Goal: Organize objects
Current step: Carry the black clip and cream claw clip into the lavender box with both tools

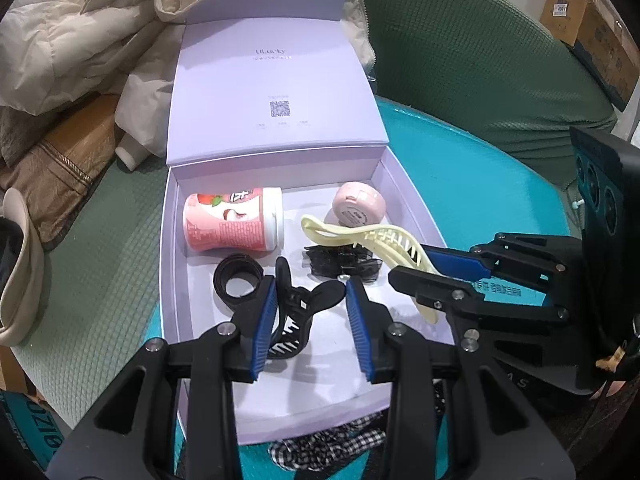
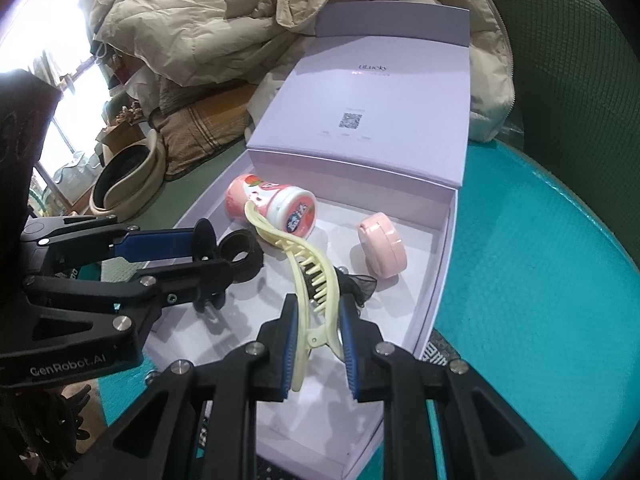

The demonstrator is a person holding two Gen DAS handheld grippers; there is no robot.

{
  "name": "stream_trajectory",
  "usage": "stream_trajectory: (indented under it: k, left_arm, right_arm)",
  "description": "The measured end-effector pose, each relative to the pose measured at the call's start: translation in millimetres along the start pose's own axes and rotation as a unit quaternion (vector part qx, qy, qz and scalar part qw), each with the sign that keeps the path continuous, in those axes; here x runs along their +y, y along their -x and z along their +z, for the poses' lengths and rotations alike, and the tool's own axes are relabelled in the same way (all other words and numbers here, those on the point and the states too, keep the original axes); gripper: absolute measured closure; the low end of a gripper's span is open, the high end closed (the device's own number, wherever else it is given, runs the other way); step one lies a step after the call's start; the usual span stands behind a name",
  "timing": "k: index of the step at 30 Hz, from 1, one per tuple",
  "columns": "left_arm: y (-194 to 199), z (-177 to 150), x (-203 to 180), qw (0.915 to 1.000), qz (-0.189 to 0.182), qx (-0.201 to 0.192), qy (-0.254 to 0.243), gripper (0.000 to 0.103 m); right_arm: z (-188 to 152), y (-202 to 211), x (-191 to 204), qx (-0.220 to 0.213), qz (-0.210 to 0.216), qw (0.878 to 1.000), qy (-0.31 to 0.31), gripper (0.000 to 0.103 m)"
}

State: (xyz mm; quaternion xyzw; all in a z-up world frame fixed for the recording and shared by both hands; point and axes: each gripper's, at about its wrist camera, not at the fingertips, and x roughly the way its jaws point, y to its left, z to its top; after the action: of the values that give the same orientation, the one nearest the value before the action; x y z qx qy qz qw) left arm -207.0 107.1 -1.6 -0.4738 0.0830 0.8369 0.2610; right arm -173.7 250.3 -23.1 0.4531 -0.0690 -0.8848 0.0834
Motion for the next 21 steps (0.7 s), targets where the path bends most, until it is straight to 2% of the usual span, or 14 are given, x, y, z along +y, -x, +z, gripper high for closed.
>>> stream_trajectory:
  k: [6, 21]
  left_arm:
    - [-11, 3, 5, 1.0000, 0.004, -0.004, -0.006, 0.070]
    - [-38, 2, 18, 0.9997, 0.017, 0.005, -0.016, 0.070]
  right_arm:
    - [4, -13, -1, 0.008, -0.001, 1.000, 0.000, 0.083]
    - [13, -37, -1, 0.026, -0.035, 0.999, 0.018, 0.083]
